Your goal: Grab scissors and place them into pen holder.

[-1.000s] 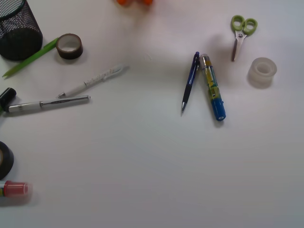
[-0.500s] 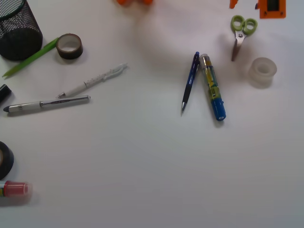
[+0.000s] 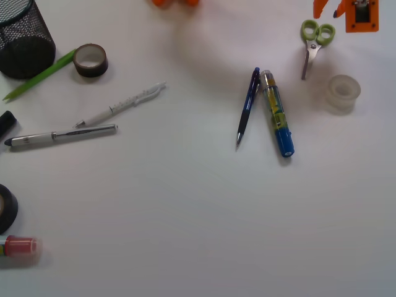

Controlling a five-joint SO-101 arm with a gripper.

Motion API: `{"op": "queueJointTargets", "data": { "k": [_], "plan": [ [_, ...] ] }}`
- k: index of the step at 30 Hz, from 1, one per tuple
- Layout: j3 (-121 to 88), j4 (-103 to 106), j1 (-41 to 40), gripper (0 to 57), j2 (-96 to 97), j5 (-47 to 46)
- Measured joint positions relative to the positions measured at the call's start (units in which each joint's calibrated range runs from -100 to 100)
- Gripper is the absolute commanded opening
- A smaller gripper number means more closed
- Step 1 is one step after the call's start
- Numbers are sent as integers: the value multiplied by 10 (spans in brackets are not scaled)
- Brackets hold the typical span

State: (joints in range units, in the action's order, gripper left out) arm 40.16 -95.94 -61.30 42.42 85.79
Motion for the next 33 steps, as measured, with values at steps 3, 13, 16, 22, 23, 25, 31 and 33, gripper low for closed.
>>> {"op": "queueJointTargets", "data": {
  "k": [3,13,16,22,23,25,31,33],
  "plan": [
    [0,1,7,171,10,-4],
    [2,2,4,154,25,-6],
    [2,18,6,154,25,-6],
    [2,59,-10,154,30,-6],
    [2,58,-10,154,30,-6],
    [2,58,-4,154,30,-6],
    [2,47,2,154,30,-6],
    [2,48,-1,154,30,-6]
  ]
}}
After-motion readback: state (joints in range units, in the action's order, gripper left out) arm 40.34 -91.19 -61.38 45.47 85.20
